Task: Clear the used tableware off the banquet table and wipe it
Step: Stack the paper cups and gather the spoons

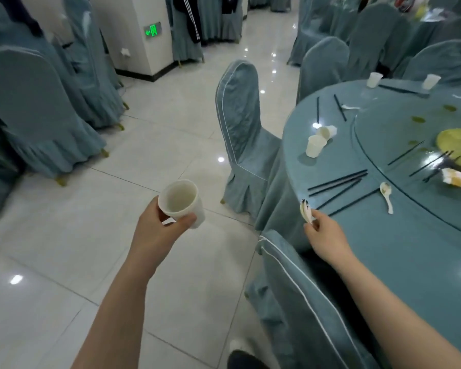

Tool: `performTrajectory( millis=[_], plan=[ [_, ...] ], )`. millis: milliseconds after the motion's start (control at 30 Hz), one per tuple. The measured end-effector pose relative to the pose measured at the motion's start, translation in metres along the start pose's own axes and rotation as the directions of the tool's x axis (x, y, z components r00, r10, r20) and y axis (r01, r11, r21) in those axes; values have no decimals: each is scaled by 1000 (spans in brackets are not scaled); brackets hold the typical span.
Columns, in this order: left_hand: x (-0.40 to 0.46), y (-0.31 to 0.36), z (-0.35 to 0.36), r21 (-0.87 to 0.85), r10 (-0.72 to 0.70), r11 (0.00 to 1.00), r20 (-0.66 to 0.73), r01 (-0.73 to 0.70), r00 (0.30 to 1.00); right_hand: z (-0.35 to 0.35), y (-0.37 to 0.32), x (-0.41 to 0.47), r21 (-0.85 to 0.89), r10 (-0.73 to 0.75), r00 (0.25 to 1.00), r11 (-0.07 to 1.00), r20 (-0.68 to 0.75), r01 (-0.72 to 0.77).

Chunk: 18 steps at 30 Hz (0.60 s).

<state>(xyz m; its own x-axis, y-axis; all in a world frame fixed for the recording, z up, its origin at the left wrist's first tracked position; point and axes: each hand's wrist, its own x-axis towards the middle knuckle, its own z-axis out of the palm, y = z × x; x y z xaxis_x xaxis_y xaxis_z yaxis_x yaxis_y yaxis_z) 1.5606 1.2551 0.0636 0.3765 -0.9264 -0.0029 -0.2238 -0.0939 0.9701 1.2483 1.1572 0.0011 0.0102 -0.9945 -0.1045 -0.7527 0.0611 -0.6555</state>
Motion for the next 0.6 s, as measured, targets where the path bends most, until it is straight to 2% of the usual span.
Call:
performTrajectory(
  millis=[200,333,467,600],
  plan=[
    [90,5,-10,68,36,997,71,-41,997,6,3,45,-50,54,998,997,-13,-54],
    [169,11,13,100,50,993,149,-66,988,17,2,99,-82,46,998,995,-43,-50],
    [241,20,33,131,50,988,253,-85,966,27,-7,146,-53,103,993,993,-61,-106],
    [309,26,60,89,87,989,294,-118,952,27,-22,194,-82,133,988,987,-75,-139]
  ],
)
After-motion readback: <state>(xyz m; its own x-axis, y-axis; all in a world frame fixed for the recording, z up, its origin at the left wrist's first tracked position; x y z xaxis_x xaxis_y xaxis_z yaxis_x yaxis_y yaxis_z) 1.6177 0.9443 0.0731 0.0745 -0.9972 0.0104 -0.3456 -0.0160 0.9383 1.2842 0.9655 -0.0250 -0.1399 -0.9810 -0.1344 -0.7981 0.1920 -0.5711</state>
